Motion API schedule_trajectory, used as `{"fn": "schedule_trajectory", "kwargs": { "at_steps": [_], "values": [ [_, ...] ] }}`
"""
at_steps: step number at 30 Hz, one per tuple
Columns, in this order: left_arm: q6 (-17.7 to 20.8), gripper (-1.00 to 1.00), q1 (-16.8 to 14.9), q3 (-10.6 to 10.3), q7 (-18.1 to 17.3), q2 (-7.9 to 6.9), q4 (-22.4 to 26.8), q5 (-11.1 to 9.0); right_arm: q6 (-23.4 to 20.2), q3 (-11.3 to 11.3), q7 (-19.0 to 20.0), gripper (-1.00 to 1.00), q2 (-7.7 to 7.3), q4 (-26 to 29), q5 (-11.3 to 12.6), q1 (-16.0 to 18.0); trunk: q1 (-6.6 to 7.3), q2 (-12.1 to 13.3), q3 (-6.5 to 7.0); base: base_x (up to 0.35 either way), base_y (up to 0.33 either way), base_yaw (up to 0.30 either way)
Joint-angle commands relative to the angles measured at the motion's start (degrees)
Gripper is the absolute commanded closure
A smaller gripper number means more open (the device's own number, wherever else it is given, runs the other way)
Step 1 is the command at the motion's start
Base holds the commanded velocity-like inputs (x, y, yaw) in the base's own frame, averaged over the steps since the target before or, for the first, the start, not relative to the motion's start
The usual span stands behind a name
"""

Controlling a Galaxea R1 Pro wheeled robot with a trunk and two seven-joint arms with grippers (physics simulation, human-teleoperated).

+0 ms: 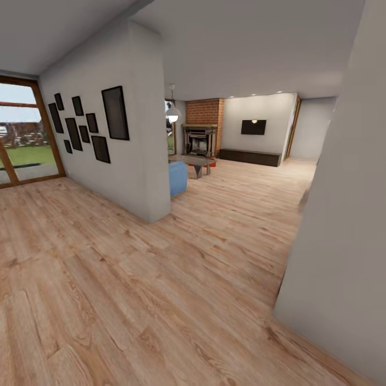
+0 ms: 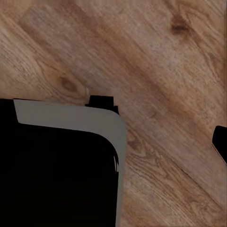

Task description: Move the two storage containers from the living room to the garage. In the garage, place one container on the floor and stack the other container on top of it (either order is fine).

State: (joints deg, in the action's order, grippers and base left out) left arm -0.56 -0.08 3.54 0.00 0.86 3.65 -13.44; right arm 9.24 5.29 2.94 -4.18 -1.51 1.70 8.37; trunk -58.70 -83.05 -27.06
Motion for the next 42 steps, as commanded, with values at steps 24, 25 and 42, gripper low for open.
{"fn": "schedule_trajectory", "kwargs": {
  "at_steps": [24, 25, 42],
  "values": [
    [1.09, -1.0, -0.01, 0.31, 8.11, -1.2, 9.85, -0.18, 1.01, -0.02, 0.15, -1.0, 0.49, -0.25, 0.51, 0.07, -0.03, -0.03, -0.05, 0.322, 0.0, 0.0],
    [1.19, -1.0, -0.01, 0.29, 8.08, -1.22, 9.86, -0.18, 1.02, -0.02, 0.15, -1.0, 0.49, -0.25, 0.63, 0.07, -0.03, -0.03, -0.05, 0.322, 0.0, 0.0],
    [2.59, -1.0, -0.01, 0.31, 8.0, -1.21, 9.89, -0.18, 1.05, -0.08, 0.15, -1.0, 0.58, -0.25, 0.85, 0.07, -0.03, -0.03, -0.05, 0.322, 0.0, 0.0]
  ]
}}
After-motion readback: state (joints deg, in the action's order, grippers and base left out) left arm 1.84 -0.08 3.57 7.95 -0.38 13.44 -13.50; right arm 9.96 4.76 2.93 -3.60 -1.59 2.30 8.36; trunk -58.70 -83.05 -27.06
